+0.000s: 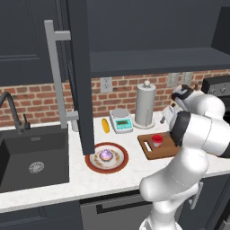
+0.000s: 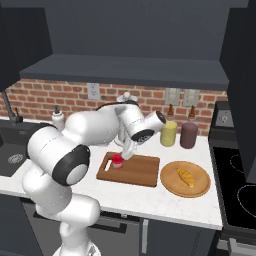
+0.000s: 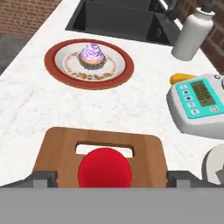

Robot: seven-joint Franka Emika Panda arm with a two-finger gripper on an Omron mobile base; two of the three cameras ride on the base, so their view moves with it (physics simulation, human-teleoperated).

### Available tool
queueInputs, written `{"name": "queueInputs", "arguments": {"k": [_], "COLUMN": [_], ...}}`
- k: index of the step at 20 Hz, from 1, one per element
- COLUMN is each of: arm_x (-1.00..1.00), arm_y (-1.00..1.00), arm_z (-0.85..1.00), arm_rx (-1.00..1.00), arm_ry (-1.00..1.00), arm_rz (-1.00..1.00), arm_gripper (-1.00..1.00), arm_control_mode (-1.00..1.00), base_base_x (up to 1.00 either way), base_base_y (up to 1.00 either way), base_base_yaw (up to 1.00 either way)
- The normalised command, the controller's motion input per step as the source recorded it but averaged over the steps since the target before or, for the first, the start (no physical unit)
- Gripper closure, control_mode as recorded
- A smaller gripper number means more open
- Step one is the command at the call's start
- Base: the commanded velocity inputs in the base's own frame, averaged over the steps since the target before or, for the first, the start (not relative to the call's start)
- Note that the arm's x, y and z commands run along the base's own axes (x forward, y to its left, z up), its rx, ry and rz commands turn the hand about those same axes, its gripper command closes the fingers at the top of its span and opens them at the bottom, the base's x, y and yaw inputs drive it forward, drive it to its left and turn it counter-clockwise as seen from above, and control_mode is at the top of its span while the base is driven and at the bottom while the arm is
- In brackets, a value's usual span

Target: From the different types of pastries on the counter, select a croissant and place it on the cutting board. Then retrieve a jar of jam from the cabinet and place it alongside the croissant on the cutting board.

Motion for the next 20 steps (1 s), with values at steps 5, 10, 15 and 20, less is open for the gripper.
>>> {"name": "queueInputs", "arguments": {"k": [5,10,15,20], "arm_x": [-0.28,-0.23,-0.05,-0.02], "arm_y": [-0.38,-0.14,0.0,-0.3], "arm_z": [0.0,0.22,0.28,0.33], "arm_rx": [-0.44,-0.3,-0.27,-0.16], "arm_ry": [-0.43,0.05,0.18,0.21], "arm_rz": [0.12,0.0,-0.24,-0.34], "arm_gripper": [-1.0,-1.0,-1.0,-1.0], "arm_control_mode": [-1.0,-1.0,-1.0,-1.0], "base_base_x": [0.0,0.0,0.0,0.0], "base_base_y": [0.0,0.0,0.0,0.0], "base_base_yaw": [0.0,0.0,0.0,0.0]}}
